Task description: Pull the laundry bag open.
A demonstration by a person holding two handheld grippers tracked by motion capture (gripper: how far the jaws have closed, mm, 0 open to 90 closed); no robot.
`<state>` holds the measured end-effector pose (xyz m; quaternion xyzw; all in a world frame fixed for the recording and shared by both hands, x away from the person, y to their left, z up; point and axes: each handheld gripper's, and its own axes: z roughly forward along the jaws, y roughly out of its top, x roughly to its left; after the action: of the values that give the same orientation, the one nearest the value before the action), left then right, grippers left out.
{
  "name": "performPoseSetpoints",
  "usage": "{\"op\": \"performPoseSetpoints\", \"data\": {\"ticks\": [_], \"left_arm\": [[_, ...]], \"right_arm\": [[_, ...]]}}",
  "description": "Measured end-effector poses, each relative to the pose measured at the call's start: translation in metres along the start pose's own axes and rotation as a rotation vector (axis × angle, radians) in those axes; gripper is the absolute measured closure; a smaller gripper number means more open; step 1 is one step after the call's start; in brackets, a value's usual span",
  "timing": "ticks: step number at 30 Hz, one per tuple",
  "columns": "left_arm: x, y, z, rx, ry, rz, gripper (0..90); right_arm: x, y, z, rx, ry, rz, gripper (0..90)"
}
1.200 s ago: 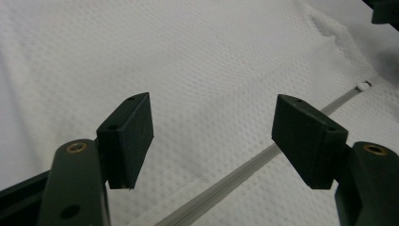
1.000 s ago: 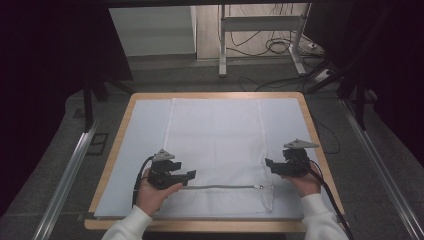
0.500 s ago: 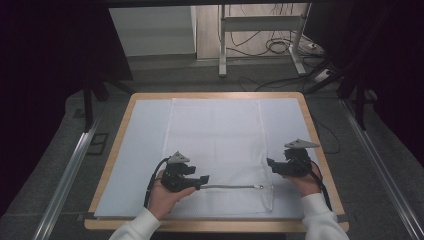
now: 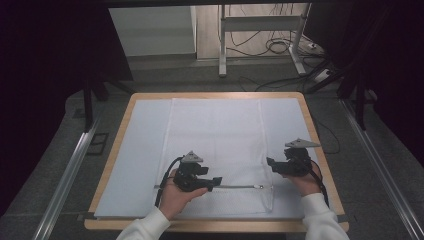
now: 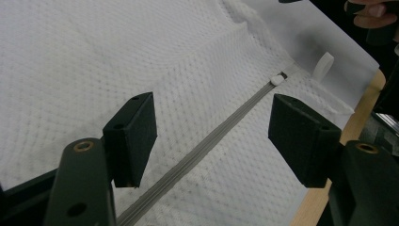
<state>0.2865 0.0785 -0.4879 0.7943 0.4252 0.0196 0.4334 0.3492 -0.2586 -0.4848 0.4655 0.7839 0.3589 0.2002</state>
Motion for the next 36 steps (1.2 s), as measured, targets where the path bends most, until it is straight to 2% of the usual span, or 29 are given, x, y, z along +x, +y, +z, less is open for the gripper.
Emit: {"op": "performPoseSetpoints", "data": {"ticks": [19,28,33,36], "left_arm": [[-0.021,0.005,0.018,0.038,-0.017,0.049,32.5],[-0.026,0.006,0.027,0.051,-0.028,0.054,32.2],[-0.037,0.007,0.032,0.056,-0.038,0.090,33.6],[-0.040,0.009,0.034,0.052,-0.047,0.081,33.7]], "right_arm": [[-0.007,-0.001,-0.005,0.002,-0.008,0.029,23.2],[-0.006,-0.001,-0.004,0.008,-0.009,0.028,23.4],[-0.005,-0.001,-0.004,0.009,-0.011,0.031,23.4],[-0.006,-0.001,-0.005,0.007,-0.012,0.031,23.4]]}}
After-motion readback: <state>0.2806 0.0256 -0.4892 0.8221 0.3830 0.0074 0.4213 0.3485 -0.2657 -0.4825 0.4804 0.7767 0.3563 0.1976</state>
